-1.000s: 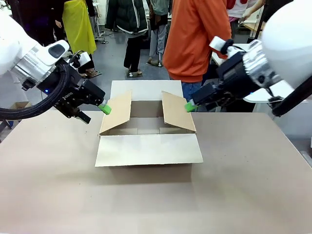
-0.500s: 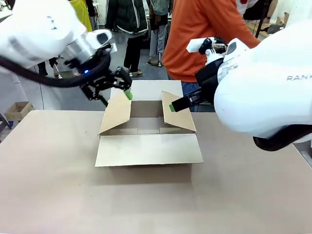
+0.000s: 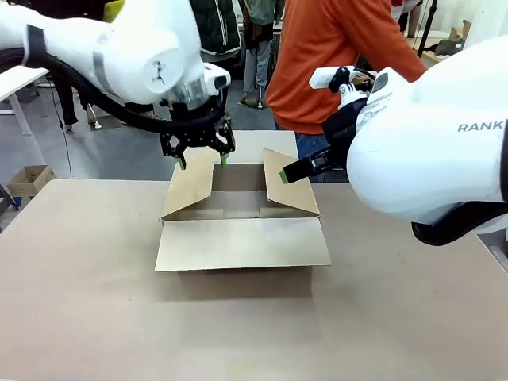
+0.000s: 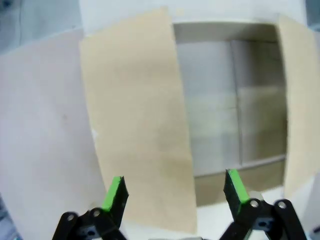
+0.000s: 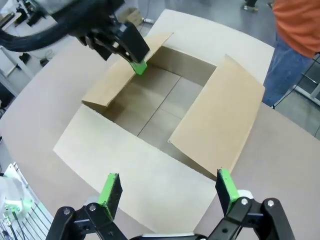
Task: Pack the gift set into the box.
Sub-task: Place both hands on the side flaps of the Package Box and spread them outward.
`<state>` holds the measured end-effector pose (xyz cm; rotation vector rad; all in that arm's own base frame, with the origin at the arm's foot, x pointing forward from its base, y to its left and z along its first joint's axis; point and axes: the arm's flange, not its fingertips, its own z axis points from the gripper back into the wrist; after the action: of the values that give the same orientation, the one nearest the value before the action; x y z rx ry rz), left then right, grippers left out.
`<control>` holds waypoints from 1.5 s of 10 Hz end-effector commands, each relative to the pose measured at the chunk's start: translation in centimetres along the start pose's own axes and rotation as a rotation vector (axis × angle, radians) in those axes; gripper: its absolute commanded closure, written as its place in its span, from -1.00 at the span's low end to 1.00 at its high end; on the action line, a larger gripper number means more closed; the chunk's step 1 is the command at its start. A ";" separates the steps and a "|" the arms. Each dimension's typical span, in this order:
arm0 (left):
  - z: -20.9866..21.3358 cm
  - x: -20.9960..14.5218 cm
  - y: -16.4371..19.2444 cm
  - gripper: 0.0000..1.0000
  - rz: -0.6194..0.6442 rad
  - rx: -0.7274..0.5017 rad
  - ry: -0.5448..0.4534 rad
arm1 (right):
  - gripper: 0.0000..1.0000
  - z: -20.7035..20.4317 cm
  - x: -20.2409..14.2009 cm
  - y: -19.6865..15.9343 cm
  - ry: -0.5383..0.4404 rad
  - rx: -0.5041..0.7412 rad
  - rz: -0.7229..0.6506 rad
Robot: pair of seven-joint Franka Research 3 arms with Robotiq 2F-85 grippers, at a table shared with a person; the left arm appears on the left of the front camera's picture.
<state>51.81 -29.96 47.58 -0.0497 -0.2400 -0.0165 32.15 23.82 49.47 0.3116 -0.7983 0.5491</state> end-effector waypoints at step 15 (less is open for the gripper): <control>-0.8 1.1 1.5 -1.00 0.081 0.407 -0.033 | -1.00 0.1 0.3 0.0 -0.012 0.005 0.023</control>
<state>53.21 -29.92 46.03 0.3346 -0.2434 0.1195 32.06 23.93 49.49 0.3130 -0.7987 0.5529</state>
